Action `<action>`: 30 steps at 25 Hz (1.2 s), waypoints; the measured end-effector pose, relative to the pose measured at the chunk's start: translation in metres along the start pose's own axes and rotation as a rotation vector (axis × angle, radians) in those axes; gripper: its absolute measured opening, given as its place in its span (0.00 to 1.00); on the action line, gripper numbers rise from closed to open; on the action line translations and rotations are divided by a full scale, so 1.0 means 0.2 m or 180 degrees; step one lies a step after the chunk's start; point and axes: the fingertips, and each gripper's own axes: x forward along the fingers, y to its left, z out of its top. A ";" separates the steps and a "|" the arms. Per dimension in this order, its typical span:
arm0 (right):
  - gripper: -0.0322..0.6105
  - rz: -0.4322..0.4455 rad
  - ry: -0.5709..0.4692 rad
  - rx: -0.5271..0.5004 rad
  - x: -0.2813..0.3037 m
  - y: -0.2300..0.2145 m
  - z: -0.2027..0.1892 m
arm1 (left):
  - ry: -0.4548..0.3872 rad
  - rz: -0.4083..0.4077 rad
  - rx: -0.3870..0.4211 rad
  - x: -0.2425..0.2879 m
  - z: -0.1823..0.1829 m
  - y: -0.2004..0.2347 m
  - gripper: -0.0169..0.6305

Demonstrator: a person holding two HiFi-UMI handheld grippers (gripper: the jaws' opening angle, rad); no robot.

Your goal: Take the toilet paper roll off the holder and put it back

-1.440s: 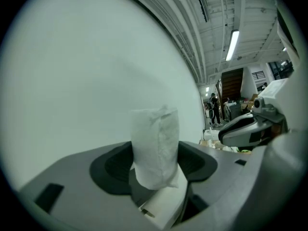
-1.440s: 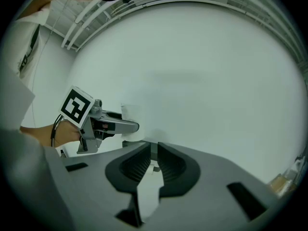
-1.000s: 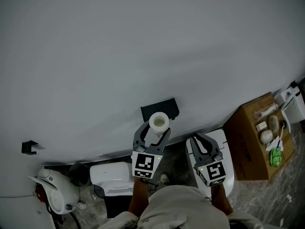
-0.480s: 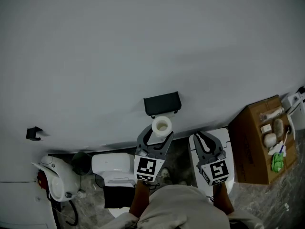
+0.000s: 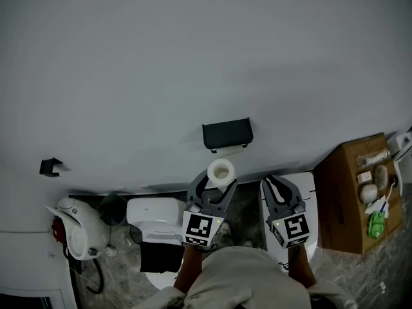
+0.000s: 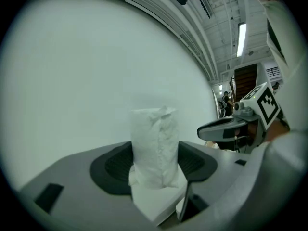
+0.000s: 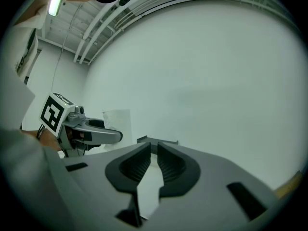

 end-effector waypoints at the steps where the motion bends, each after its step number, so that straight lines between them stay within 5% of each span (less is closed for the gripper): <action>1: 0.11 0.0008 0.0003 0.0004 0.00 0.00 0.00 | 0.0003 0.0002 -0.0008 0.00 0.00 0.00 0.48; 30: 0.11 -0.0233 0.0107 0.0053 0.22 -0.02 0.01 | -0.0144 -0.0300 0.0037 0.25 0.06 0.22 0.48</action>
